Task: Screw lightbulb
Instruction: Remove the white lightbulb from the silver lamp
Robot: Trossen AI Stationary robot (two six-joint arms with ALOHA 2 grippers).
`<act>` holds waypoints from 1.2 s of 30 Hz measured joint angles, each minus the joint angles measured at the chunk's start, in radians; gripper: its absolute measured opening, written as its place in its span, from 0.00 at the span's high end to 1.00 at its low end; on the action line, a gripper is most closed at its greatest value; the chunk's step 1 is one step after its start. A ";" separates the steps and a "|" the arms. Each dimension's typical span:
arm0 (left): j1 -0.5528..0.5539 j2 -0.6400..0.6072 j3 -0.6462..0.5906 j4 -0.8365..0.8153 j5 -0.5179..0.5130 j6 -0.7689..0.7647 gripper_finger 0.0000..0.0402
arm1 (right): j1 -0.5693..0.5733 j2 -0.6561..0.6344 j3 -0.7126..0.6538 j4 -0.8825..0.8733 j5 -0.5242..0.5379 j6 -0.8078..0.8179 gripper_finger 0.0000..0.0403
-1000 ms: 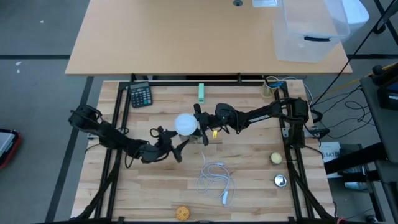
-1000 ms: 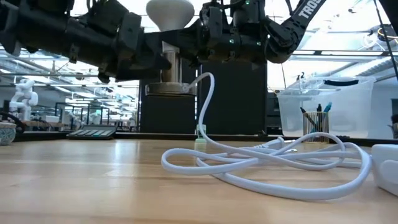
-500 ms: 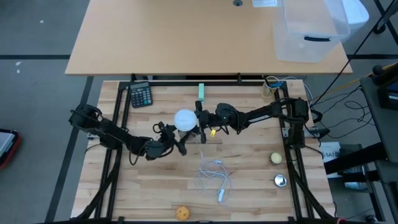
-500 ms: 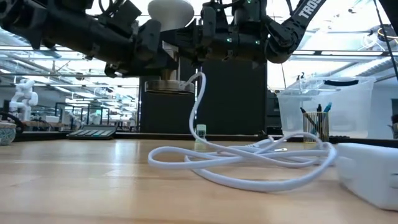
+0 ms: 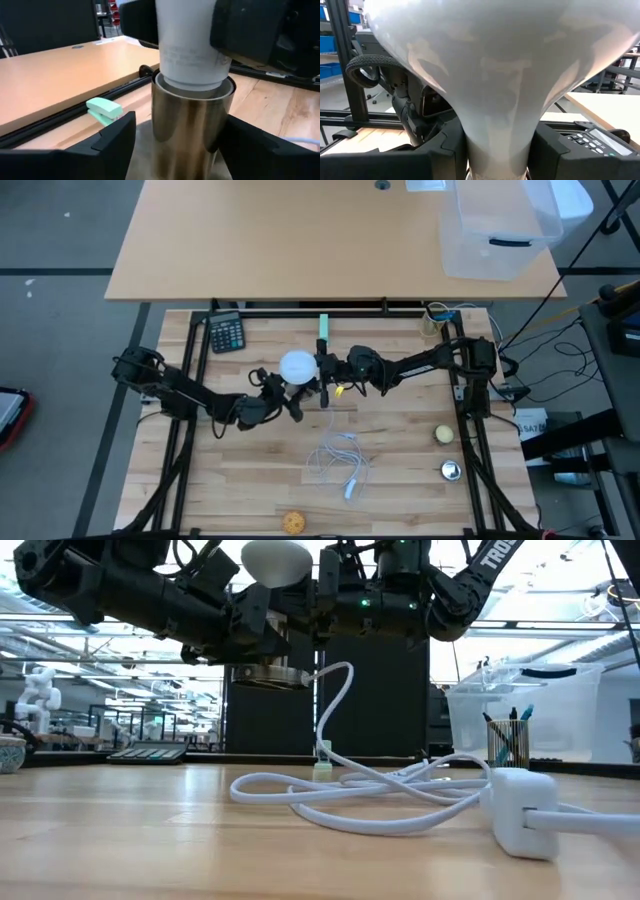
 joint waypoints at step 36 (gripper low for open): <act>0.280 -0.175 -0.160 0.018 1.258 0.182 0.57 | 0.020 0.000 0.008 -0.044 -0.378 0.025 0.67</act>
